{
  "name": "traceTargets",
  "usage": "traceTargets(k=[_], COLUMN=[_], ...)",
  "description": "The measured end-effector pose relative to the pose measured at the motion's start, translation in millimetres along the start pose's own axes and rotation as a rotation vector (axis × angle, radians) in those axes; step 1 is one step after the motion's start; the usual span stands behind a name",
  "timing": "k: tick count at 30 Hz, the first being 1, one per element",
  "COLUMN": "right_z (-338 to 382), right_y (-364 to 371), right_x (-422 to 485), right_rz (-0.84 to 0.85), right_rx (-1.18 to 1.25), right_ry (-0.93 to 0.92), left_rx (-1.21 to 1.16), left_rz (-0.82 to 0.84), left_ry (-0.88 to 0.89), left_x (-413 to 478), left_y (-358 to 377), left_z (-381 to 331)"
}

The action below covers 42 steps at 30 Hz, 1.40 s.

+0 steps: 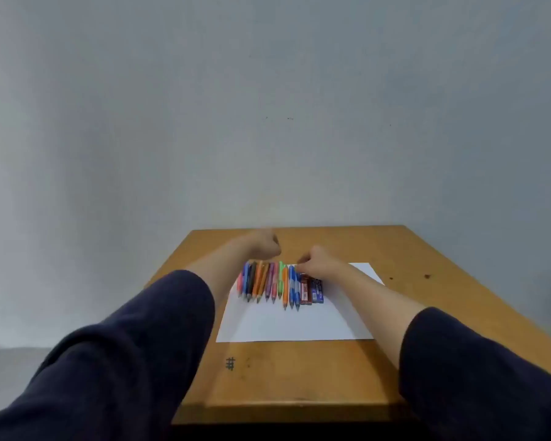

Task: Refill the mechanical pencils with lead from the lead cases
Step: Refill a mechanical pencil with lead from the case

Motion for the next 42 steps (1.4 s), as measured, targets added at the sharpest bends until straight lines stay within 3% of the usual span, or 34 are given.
traceTargets(k=[8, 21, 26, 33, 42], right_z=[-7, -9, -9, -12, -13], right_y=[2, 1, 0, -16, -20], right_x=[23, 28, 22, 11, 8], right_rz=[0.081, 0.094, 0.077, -0.113, -0.154], right_rx=[0.07, 0.438, 0.909, 1.183, 1.457], right_ry=[-0.049, 0.034, 0.092, 0.075, 0.047], left_rx=[-0.016, -0.053, -0.278, -0.708, -0.653], left_rz=[-0.172, -0.24, -0.281, -0.294, -0.372], left_ry=[0.025, 0.135, 0.131, 0.15, 0.208], left_x=[8, 2, -8, -12, -19], left_y=[37, 39, 30, 31, 17], left_z=[-5, 5, 4, 2, 0])
Point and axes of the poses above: each hand's wrist, its own x-axis towards the middle knuckle, its own y-axis out of the palm, z = x × y, the point moved 7 cm from there along x, towards the middle knuckle, and after that the axes turned 3 degrees about -y, right-handed, at the moved point
